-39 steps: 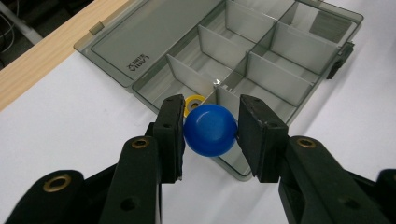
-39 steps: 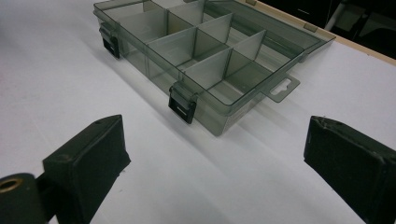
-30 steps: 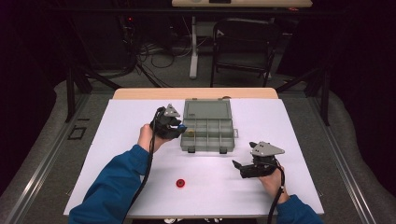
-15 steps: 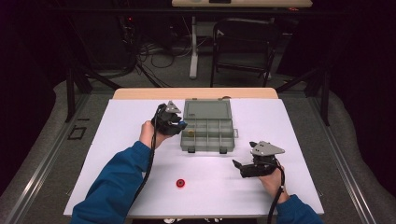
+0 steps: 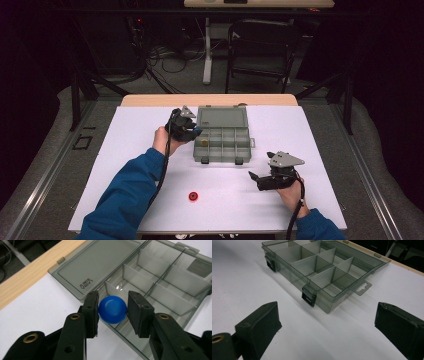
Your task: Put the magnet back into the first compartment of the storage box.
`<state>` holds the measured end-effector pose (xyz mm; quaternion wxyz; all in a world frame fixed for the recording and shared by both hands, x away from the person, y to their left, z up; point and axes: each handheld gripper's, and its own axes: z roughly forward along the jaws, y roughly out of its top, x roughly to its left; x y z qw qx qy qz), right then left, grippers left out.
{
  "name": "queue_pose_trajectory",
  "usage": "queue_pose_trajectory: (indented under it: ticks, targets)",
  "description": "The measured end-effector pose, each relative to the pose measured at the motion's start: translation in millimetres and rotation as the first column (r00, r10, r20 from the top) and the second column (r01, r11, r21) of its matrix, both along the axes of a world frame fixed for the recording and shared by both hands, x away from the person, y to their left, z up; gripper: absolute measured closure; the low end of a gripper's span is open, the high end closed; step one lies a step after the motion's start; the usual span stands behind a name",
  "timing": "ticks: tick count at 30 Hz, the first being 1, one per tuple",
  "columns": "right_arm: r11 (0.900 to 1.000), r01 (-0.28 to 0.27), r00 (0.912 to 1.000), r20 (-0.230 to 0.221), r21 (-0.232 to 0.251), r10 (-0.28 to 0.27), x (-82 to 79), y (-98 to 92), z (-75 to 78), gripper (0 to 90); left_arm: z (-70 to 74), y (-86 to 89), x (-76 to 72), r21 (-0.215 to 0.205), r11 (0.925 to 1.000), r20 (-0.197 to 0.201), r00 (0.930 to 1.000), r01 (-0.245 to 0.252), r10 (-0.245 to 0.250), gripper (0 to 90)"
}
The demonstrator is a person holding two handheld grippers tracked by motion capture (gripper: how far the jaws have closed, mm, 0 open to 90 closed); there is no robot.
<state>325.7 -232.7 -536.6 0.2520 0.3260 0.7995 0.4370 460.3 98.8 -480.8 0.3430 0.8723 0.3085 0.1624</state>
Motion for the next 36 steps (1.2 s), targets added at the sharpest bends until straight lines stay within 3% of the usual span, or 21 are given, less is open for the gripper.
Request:
queue_pose_trajectory:
  ticks: [18, 24, 25, 26, 28, 32, 36]
  targets:
    - [1.000, -0.008, 0.9999, -0.007, -0.006, 0.008, 1.5, 1.4, -1.2, 5.1, -18.4, -14.0, 18.2, 0.035, 0.9993, -0.039, 0.9991, -0.016, 0.018, 61.6]
    - [1.000, -0.010, 0.9999, -0.007, -0.008, 0.010, 1.6, 1.7, -1.2, 5.1, -28.8, -17.4, 26.6, 0.055, 0.9983, -0.072, 0.9972, -0.016, 0.020, 61.0]
    - [1.000, -0.008, 0.9999, -0.006, -0.005, 0.008, 0.9, 1.3, -1.0, 5.1, -30.5, -17.2, 27.8, 0.053, 0.9984, -0.074, 0.9969, -0.022, 0.026, 53.7]
    - [1.000, -0.008, 0.9999, -0.006, -0.005, 0.008, 0.9, 1.3, -1.0, 5.1, -31.3, -16.5, 28.8, 0.054, 0.9983, -0.080, 0.9964, -0.022, 0.026, 53.7]
    - [1.000, -0.006, 1.0000, -0.006, -0.004, 0.006, 1.5, 0.8, -1.0, 5.1, -30.1, -14.4, 28.2, 0.040, 0.9987, -0.078, 0.9963, -0.033, 0.036, 43.5]
    - [1.000, -0.006, 1.0000, -0.001, -0.004, 0.006, 0.9, 0.3, 0.3, 5.1, -16.8, -8.7, 19.0, 0.012, 0.9994, -0.053, 0.9981, -0.033, 0.033, 20.9]
    - [1.000, -0.007, 1.0000, -0.001, -0.004, 0.007, 0.2, 0.7, 0.2, 5.1, -7.9, -5.2, 8.0, -0.002, 0.9999, -0.027, 0.9996, -0.013, 0.013, 14.5]
